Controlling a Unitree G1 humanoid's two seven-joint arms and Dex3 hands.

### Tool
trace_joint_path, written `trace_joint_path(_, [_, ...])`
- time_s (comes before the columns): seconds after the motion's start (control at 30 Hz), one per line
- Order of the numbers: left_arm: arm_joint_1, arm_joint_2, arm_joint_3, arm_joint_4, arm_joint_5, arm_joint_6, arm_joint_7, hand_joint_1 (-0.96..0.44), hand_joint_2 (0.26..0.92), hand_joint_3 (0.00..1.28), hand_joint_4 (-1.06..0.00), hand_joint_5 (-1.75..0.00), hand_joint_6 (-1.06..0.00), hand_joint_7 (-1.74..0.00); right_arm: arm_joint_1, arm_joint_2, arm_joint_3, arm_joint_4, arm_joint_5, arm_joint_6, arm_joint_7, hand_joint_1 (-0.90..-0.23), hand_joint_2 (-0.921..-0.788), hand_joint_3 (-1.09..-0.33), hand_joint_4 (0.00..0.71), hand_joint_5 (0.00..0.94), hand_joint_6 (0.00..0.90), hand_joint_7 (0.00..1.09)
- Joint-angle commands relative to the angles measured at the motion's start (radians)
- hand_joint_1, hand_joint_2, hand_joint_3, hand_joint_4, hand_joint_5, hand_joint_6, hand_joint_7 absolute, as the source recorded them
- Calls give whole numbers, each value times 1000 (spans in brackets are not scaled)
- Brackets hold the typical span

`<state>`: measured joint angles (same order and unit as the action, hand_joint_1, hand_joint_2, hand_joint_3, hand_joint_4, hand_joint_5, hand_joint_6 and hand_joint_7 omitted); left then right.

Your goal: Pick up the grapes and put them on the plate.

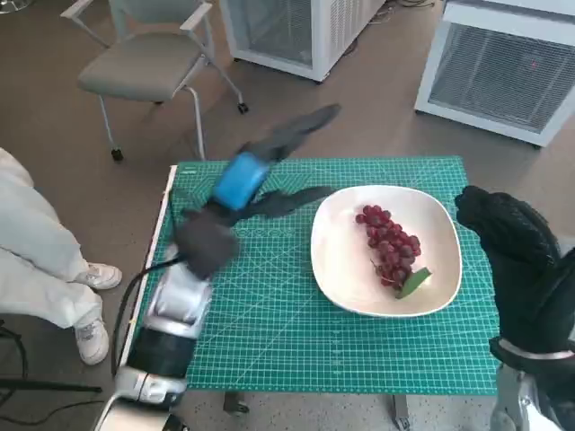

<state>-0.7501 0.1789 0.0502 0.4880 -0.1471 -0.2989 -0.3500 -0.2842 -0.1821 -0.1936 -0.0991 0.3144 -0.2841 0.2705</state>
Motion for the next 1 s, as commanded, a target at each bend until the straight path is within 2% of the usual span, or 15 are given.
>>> trace_joint_path(0.03, [70,-21,70,0,-154,16,-111,-291,921,29,-360,-16,-452,-19,-5,1,2,40,0,-1,11,-510,-921,-579,318,448,196,887])
trace_joint_path(0.23, [123,-3,101,3,-203,24,-178,-251,921,73,-387,-17,-453,-13,-22,3,6,55,-1,0,12,-511,-921,-577,325,447,199,883])
trace_joint_path(0.43, [167,-1,112,-4,-201,6,-201,-298,921,123,-395,-12,-466,-14,-33,2,8,68,-1,-3,16,-511,-921,-576,330,443,201,878])
trace_joint_path(0.67, [217,-12,121,-43,-202,10,-191,-332,921,164,-399,-7,-480,-15,-42,3,9,86,3,-11,28,-511,-921,-576,338,440,201,870])
trace_joint_path(1.0, [258,-24,116,-83,-194,5,-168,-307,921,193,-403,-6,-492,-16,-45,2,11,87,11,-4,42,-514,-921,-577,346,442,202,865])
